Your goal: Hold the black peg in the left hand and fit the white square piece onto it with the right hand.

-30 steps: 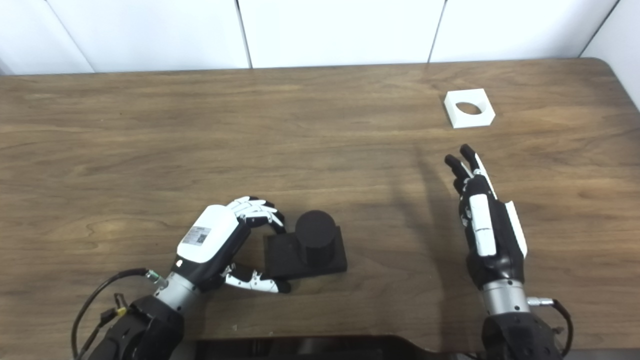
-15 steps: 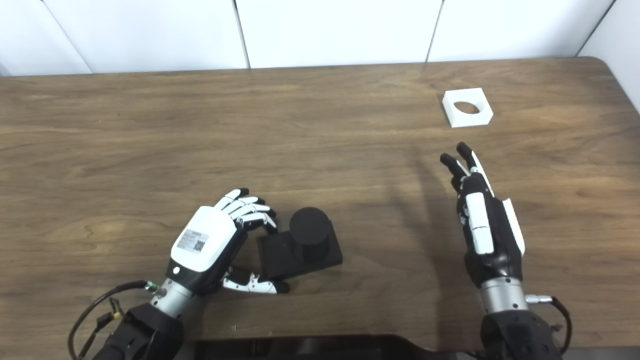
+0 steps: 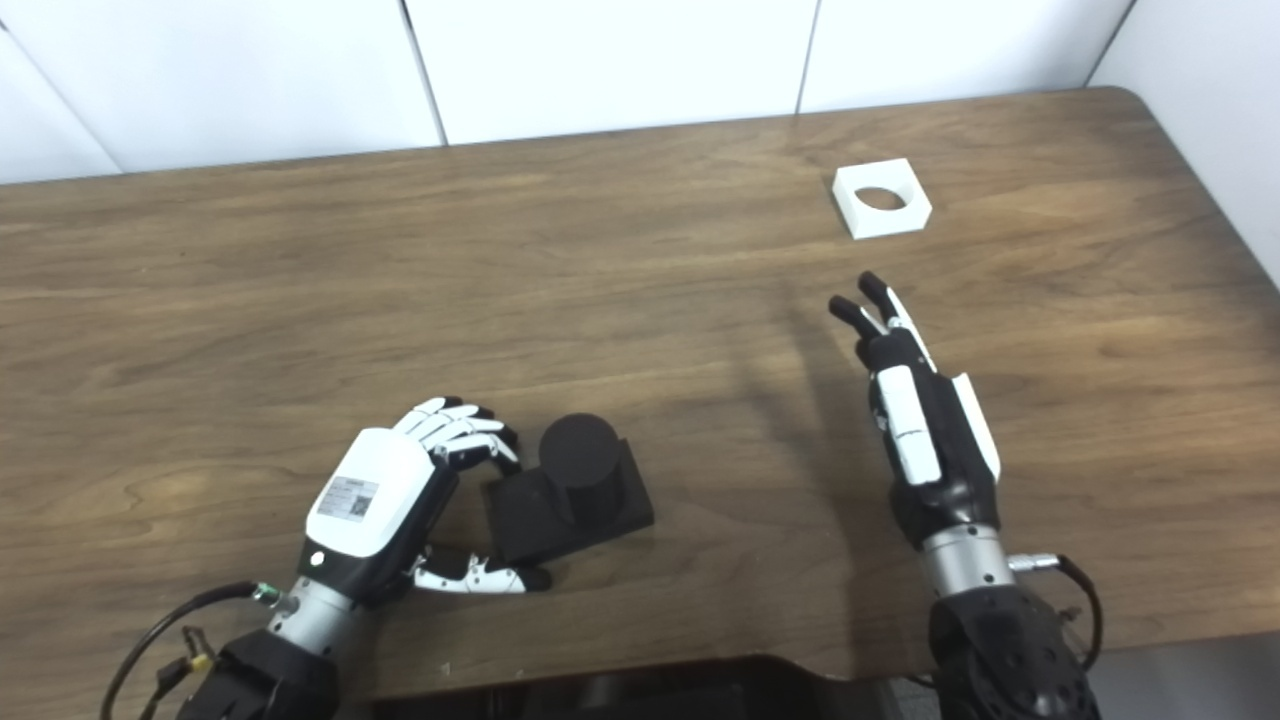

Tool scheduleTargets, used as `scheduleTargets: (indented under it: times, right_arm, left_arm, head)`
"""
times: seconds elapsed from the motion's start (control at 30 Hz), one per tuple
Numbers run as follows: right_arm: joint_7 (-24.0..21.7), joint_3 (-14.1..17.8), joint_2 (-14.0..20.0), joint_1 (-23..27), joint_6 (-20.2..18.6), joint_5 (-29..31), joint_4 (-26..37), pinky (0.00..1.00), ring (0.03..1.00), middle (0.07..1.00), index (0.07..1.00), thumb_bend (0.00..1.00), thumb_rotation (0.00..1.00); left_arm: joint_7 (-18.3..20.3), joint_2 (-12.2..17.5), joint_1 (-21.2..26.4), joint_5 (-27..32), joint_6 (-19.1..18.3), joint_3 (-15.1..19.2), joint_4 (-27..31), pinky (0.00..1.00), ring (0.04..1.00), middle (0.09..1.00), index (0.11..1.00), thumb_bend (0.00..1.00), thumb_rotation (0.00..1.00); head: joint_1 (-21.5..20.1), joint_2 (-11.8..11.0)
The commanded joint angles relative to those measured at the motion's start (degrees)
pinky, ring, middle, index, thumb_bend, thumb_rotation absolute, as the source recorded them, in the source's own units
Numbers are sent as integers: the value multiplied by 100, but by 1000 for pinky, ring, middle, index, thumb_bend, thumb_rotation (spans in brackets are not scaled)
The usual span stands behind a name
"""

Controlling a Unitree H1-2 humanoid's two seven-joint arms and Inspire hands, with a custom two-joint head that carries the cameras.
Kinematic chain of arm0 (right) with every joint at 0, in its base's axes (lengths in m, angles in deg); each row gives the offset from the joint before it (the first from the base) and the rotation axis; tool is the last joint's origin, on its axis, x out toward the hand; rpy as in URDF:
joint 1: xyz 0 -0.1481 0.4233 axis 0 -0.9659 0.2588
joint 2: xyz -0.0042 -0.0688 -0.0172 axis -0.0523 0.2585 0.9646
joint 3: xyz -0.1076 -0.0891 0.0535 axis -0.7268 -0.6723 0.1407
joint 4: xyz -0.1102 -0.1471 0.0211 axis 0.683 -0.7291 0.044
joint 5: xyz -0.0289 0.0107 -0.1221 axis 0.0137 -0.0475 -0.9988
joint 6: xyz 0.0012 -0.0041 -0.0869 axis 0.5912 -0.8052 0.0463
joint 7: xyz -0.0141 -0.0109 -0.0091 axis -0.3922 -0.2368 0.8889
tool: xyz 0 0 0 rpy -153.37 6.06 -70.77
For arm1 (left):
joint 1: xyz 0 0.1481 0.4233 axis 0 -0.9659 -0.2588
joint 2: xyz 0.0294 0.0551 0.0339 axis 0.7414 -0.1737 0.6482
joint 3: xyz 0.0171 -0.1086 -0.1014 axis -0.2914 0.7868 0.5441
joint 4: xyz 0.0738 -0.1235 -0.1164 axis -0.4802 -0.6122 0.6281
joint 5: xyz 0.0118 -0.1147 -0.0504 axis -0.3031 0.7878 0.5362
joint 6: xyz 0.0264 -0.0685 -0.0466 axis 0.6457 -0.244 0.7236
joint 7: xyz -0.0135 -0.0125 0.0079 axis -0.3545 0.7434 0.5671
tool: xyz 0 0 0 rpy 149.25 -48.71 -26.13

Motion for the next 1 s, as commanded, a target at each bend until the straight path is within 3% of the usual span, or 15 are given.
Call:
scheduleTargets:
  times: [0.0,0.1,0.23,0.37,0.53,0.6,0.63,0.67,0.8,0.97]
  right_arm:
    - [1,-30,-164,171,32,-71,236,1000,996,900,945,610,872]
    - [33,-51,-18,290,-135,-555,368,1000,967,897,936,607,785]
    - [-43,139,179,619,-443,-470,468,1000,949,900,918,604,590]
    - [-118,291,459,1106,-810,-641,444,989,954,903,920,635,541]
    - [-178,192,876,1632,-1089,-1406,299,951,922,888,912,663,486]
    - [-228,205,995,1875,-1194,-1550,215,936,916,887,896,692,414]
    - [-256,216,1038,2000,-1253,-1585,161,937,922,893,889,714,363]
    - [-286,204,1107,2122,-1312,-1671,113,937,922,893,889,714,363]
    - [-375,71,1499,2535,-1155,-2246,-256,910,913,891,871,766,261]
    - [-627,-73,1923,3011,-1330,-2728,-644,927,933,921,873,834,217]
  left_arm:
    - [193,204,-24,-156,-112,84,-88,858,810,735,484,524,55]
    - [150,213,-48,-130,-82,98,-130,847,805,732,484,524,55]
    - [134,181,-92,-114,-64,88,-138,842,801,731,484,524,54]
    - [208,172,-113,-131,-88,72,-51,848,804,735,484,524,54]
    - [211,154,-157,-164,-128,84,2,844,801,734,484,524,53]
    - [162,141,-173,-166,-125,98,0,838,796,730,484,524,52]
    - [138,141,-174,-164,-115,102,-14,836,793,728,484,524,52]
    - [123,144,-175,-160,-106,106,-22,836,793,728,484,524,52]
    - [88,149,-176,-183,-101,118,-43,828,792,725,484,524,52]
    - [40,158,-178,-152,-73,123,-75,817,783,722,484,524,51]
  head:
    - [-20,-49]
    - [-105,-179]
    - [-195,-316]
    - [-227,-394]
    - [-401,-597]
    - [-401,-597]
    - [-492,-709]
    - [-492,-709]
    - [-627,-824]
    - [-741,-956]
